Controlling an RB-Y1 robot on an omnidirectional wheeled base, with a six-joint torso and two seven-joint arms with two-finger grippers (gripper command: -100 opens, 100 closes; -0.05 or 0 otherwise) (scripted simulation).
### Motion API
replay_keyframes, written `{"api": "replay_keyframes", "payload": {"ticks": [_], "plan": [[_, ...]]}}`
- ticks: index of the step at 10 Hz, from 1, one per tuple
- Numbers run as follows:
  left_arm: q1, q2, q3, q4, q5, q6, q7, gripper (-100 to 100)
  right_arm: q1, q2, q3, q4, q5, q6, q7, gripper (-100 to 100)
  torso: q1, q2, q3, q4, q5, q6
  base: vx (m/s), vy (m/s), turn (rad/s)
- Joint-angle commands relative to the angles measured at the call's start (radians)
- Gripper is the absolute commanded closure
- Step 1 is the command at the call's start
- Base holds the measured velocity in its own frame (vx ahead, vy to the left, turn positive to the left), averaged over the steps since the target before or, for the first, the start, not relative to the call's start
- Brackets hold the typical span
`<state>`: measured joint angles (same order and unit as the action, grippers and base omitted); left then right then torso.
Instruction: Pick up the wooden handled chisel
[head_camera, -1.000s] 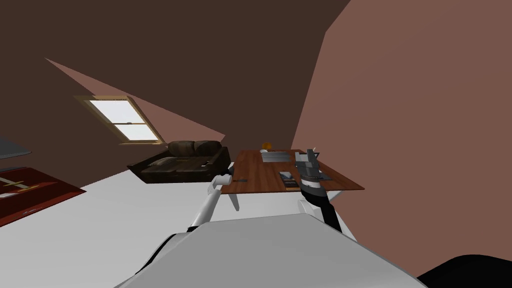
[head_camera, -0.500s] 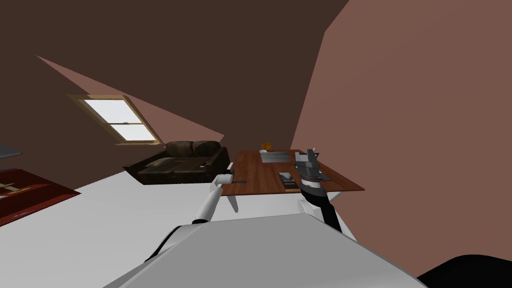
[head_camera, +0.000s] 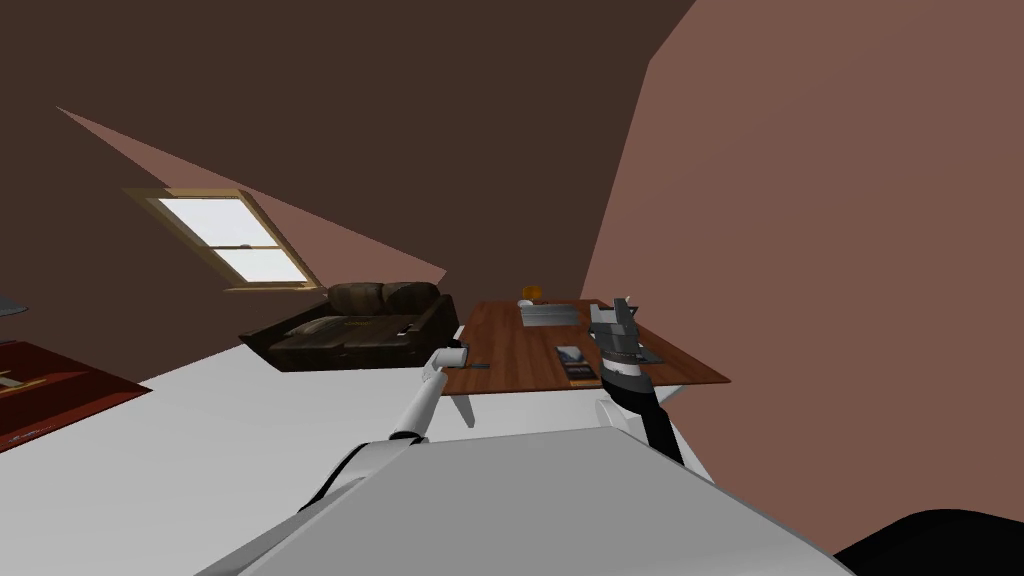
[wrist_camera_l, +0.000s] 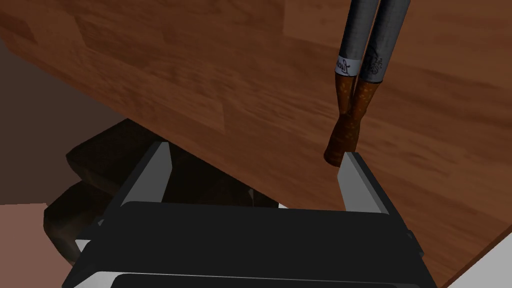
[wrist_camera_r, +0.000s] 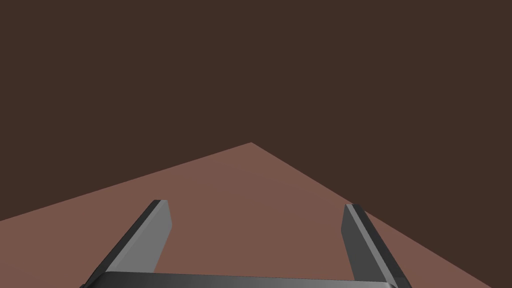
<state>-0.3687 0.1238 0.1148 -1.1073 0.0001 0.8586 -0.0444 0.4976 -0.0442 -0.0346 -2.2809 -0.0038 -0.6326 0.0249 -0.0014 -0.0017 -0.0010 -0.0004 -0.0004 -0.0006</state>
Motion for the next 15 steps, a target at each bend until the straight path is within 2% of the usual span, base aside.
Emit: {"api": "replay_keyframes", "payload": {"ticks": [1, 8, 9, 10, 11, 14, 15], "plan": [[-0.009, -0.007, 0.007, 0.025, -0.005, 0.050, -0.002, -100, 0.000, 0.000, 0.000, 0.000, 0.000, 0.000, 0.000, 0, 0.000, 0.000, 0.000, 0.000, 0.000, 0.000, 0.031, -0.021, -0.010], [-0.050, -0.028, 0.031, 0.131, -0.017, 0.185, -0.008, -100, 0.000, 0.000, 0.000, 0.000, 0.000, 0.000, 0.000, 0, 0.000, 0.000, 0.000, 0.000, 0.000, 0.000, 0.029, -0.025, -0.008], [-0.047, -0.025, 0.029, 0.125, -0.015, 0.170, -0.009, -100, 0.000, 0.000, 0.000, 0.000, 0.000, 0.000, 0.000, 0, 0.000, 0.000, 0.000, 0.000, 0.000, 0.000, 0.011, -0.008, 0.000], [-0.047, -0.025, 0.030, 0.126, -0.014, 0.174, -0.009, 0, 0.000, 0.000, 0.000, 0.000, 0.000, 0.000, 0.000, 0, 0.001, 0.001, 0.000, 0.000, 0.000, 0.000, 0.000, 0.000, 0.000], [-0.039, -0.026, 0.026, 0.151, -0.015, 0.140, -0.007, -100, 0.000, 0.000, 0.000, 0.000, 0.000, 0.000, 0.000, 0, 0.001, 0.002, 0.001, 0.000, 0.000, 0.000, 0.030, 0.001, -0.007], [-0.026, -0.027, 0.021, 0.189, -0.015, 0.090, -0.003, -100, 0.000, 0.000, 0.000, 0.000, 0.000, 0.000, 0.000, 0, 0.002, -0.001, -0.001, 0.000, 0.000, 0.000, 0.050, 0.008, -0.005], [-0.032, -0.027, 0.022, 0.184, -0.016, 0.102, -0.003, -100, 0.000, 0.000, 0.000, 0.000, 0.000, 0.000, 0.000, 0, 0.002, -0.002, -0.001, 0.000, 0.000, 0.000, 0.022, 0.007, -0.001]]}}
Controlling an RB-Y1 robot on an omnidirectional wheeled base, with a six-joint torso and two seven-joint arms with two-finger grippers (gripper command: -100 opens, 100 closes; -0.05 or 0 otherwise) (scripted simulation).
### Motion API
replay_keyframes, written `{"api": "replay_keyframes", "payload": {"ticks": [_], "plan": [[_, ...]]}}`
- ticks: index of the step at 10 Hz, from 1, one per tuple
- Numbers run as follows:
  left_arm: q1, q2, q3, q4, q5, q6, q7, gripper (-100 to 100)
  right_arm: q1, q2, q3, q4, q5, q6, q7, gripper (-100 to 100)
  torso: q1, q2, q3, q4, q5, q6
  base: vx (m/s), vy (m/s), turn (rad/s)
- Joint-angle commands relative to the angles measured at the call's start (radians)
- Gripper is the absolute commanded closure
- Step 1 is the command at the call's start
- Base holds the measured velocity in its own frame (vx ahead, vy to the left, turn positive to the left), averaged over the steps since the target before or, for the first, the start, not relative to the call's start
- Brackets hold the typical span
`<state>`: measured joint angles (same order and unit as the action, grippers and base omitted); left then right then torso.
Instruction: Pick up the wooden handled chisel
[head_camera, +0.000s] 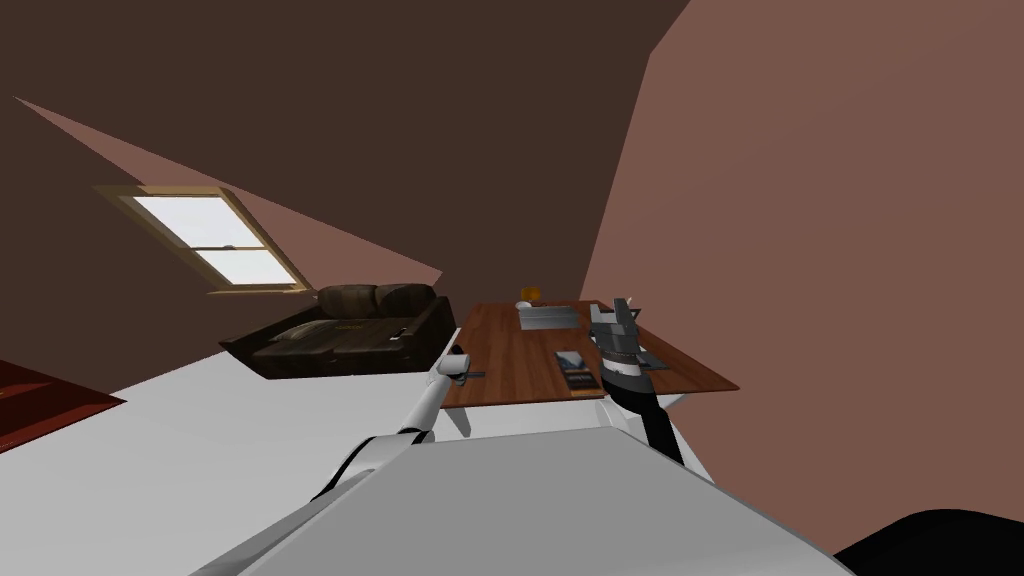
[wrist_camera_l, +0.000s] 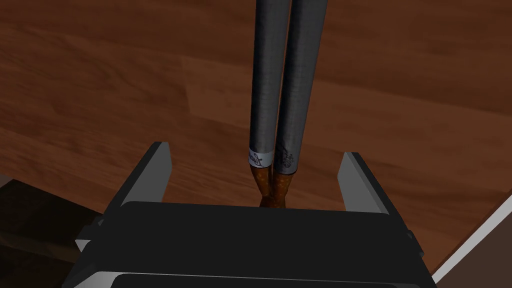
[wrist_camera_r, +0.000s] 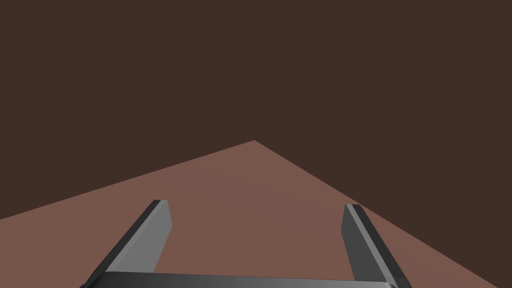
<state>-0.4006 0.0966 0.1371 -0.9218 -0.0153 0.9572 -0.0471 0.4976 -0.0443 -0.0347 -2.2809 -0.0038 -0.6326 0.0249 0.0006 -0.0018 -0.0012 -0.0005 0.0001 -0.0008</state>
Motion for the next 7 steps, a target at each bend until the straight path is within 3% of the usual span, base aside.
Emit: {"api": "replay_keyframes", "payload": {"ticks": [1, 5, 6, 7], "plan": [[0.000, 0.000, 0.000, 0.000, 0.000, 0.000, 0.000, 100, 0.000, 0.000, 0.000, 0.000, 0.000, 0.000, 0.000, 0, 0.000, 0.000, 0.000, 0.000, 0.000, 0.000, 0.000, 0.000, 0.000], [0.000, 0.000, 0.000, -0.001, 0.000, 0.001, 0.000, 100, 0.000, 0.000, 0.000, 0.000, 0.000, 0.000, 0.000, 0, 0.001, -0.001, -0.001, -0.001, 0.001, 0.000, 0.000, 0.000, 0.000], [0.000, 0.000, 0.000, 0.000, 0.000, 0.001, 0.000, 0, 0.000, 0.000, 0.000, 0.000, 0.000, 0.000, 0.000, 0, 0.001, -0.001, -0.001, -0.001, 0.001, 0.000, 0.000, 0.000, 0.000], [-0.005, 0.001, 0.003, -0.028, 0.001, 0.033, -0.004, 100, 0.000, 0.000, 0.000, 0.000, 0.000, 0.000, 0.000, 0, 0.001, -0.001, -0.001, 0.000, 0.001, 0.000, -0.030, -0.006, 0.004]]}}
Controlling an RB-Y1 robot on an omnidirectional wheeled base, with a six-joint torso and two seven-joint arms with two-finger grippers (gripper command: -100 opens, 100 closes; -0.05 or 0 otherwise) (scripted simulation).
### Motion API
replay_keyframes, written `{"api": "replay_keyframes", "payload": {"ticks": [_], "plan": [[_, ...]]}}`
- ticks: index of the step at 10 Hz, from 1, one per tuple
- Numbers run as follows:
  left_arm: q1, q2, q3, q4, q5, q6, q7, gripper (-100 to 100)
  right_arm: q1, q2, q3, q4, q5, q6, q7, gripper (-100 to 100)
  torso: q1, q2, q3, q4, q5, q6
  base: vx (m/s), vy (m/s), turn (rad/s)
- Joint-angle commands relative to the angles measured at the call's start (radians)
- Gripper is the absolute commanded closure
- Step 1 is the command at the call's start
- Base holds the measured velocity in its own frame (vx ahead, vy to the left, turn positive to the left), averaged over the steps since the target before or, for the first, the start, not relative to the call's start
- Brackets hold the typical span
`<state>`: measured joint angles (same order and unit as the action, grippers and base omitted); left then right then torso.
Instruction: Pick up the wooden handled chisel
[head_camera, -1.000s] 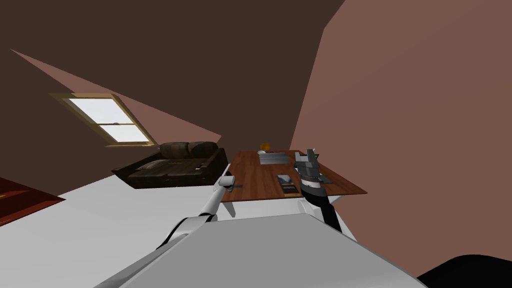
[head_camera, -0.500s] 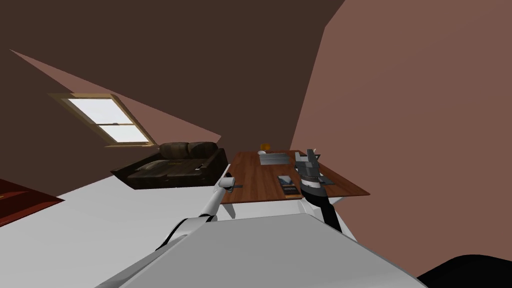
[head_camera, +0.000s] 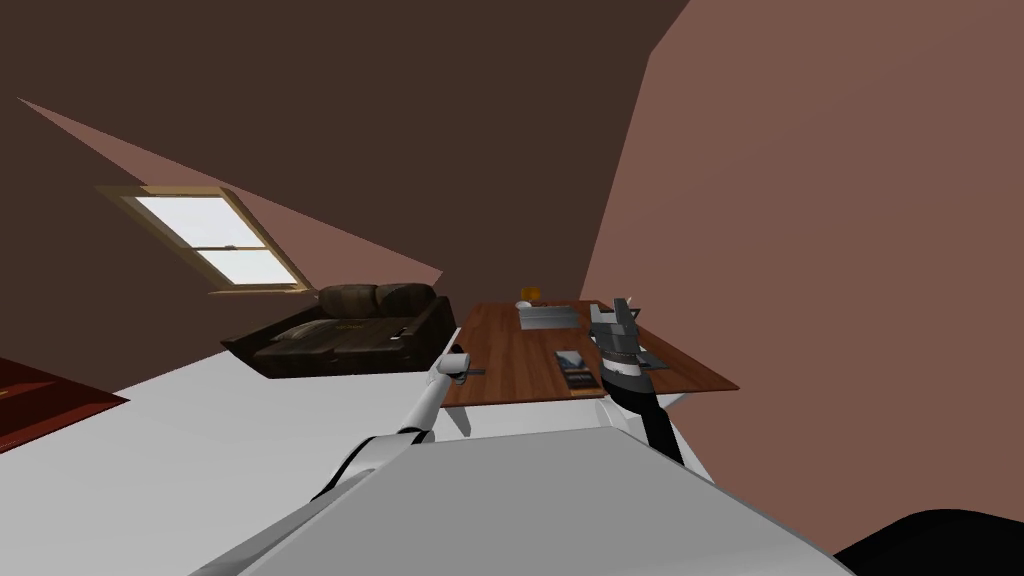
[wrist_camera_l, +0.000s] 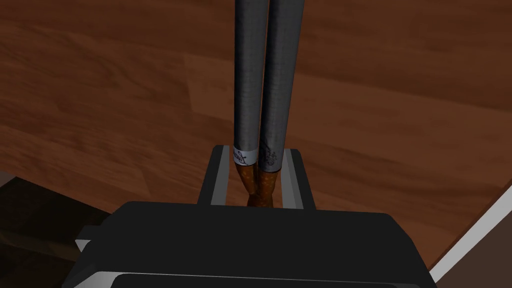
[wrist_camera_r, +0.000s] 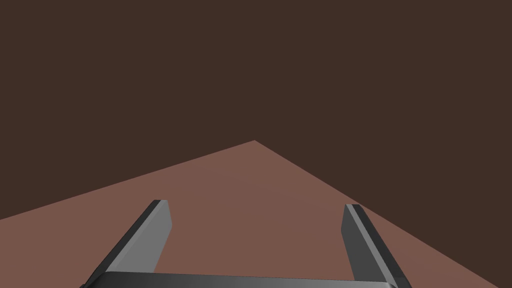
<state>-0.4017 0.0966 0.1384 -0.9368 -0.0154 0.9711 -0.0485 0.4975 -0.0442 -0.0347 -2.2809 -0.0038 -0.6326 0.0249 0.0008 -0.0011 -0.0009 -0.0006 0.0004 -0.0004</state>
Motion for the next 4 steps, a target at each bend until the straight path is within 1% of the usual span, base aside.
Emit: {"api": "replay_keyframes", "payload": {"ticks": [1, 2, 3, 4], "plan": [[-0.008, 0.002, 0.003, -0.026, 0.001, 0.036, -0.003, 100, 0.000, 0.000, 0.000, 0.000, 0.000, 0.000, 0.000, 0, 0.000, 0.000, 0.000, 0.000, 0.000, 0.000, -0.050, -0.008, 0.007], [-0.012, 0.002, 0.005, -0.038, 0.001, 0.052, -0.004, 100, 0.000, 0.000, 0.000, 0.000, 0.000, 0.000, 0.000, 0, 0.000, 0.001, 0.001, 0.000, 0.000, 0.000, -0.050, -0.008, 0.002], [-0.007, 0.001, 0.004, -0.035, 0.001, 0.042, -0.003, 100, 0.000, 0.000, 0.000, 0.000, 0.000, 0.000, 0.000, 0, 0.000, 0.002, 0.001, 0.000, 0.000, 0.000, -0.021, -0.003, 0.001], [-0.008, 0.001, 0.004, -0.037, 0.001, 0.047, -0.004, 0, 0.000, 0.000, 0.000, 0.000, 0.000, 0.000, 0.000, 0, 0.000, 0.001, 0.000, 0.000, 0.000, 0.000, 0.000, 0.000, 0.000]]}}
